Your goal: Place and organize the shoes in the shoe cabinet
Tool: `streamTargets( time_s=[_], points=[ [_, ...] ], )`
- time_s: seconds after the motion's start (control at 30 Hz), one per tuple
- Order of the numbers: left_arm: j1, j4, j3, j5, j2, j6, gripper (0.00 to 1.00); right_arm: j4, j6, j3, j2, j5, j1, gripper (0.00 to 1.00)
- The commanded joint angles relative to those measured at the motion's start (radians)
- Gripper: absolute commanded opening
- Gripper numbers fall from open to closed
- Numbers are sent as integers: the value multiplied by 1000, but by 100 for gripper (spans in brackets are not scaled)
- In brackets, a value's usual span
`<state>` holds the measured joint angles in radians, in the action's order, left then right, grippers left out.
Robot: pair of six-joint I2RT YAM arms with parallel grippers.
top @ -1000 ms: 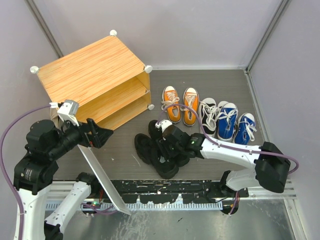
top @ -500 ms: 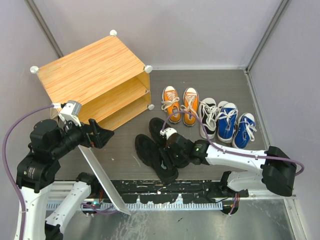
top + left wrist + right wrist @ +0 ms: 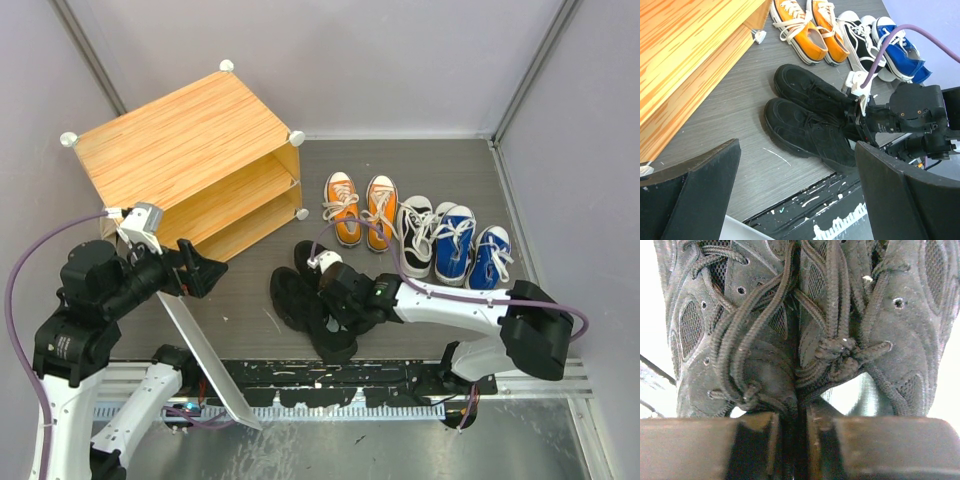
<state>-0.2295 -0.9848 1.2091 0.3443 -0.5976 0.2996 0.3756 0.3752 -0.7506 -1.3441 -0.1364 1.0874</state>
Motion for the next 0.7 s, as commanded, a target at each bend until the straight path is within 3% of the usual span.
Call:
streamTargets(
  time_s=[0.0, 0.07, 0.3, 0.67],
  points=[
    [1, 47, 23, 17, 10, -2, 98, 184, -25, -82, -49, 32, 23, 10],
    [1, 48, 36, 26, 13, 3, 98, 250, -47, -168, -42, -6, 23, 2],
    [2, 36, 82, 36, 24, 5, 98, 375, -138, -516, -49, -64, 22, 1],
    [1, 20, 90, 33, 52, -1, 98, 331, -245, -827, -179, -43, -38, 1]
  ],
)
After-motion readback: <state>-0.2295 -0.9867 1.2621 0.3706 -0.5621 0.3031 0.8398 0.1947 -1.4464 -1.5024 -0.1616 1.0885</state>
